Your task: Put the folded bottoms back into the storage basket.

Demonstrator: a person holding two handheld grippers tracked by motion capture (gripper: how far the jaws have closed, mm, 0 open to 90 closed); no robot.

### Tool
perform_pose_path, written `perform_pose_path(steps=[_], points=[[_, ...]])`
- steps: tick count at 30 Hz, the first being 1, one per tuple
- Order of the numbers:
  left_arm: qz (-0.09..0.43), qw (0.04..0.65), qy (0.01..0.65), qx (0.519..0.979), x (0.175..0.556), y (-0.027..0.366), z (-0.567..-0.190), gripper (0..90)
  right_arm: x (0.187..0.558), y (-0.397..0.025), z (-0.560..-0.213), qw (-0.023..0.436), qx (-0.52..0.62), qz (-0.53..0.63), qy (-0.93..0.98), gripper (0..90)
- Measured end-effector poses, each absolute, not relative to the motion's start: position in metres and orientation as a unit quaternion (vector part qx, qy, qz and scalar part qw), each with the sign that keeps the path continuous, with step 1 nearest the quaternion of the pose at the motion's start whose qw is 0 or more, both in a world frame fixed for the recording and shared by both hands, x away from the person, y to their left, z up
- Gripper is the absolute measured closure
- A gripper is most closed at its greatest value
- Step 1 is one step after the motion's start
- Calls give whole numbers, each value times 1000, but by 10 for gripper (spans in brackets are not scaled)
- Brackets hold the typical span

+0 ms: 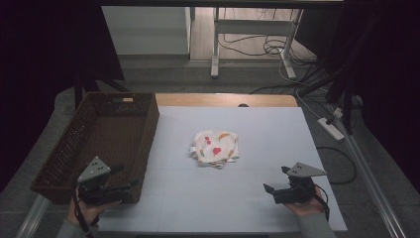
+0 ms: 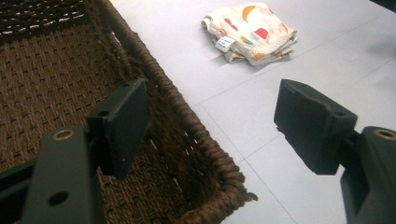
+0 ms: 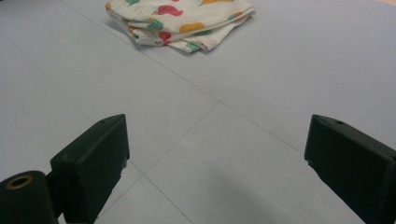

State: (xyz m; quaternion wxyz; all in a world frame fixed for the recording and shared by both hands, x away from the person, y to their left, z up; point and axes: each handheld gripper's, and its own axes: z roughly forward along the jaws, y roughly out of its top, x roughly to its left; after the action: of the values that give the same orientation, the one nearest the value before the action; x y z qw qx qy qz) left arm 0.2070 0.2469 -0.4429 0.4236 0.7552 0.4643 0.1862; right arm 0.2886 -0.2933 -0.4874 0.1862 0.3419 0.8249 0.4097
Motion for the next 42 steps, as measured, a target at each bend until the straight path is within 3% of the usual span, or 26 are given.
perform_pose_path(steps=[18,42], points=[[198,430,459,752,208,238,-433,224,286,-291,-488,187,339,406,828,71],[169,427,430,777,238,206,-423,210,285,-292,-488,189,339,403,829,83]])
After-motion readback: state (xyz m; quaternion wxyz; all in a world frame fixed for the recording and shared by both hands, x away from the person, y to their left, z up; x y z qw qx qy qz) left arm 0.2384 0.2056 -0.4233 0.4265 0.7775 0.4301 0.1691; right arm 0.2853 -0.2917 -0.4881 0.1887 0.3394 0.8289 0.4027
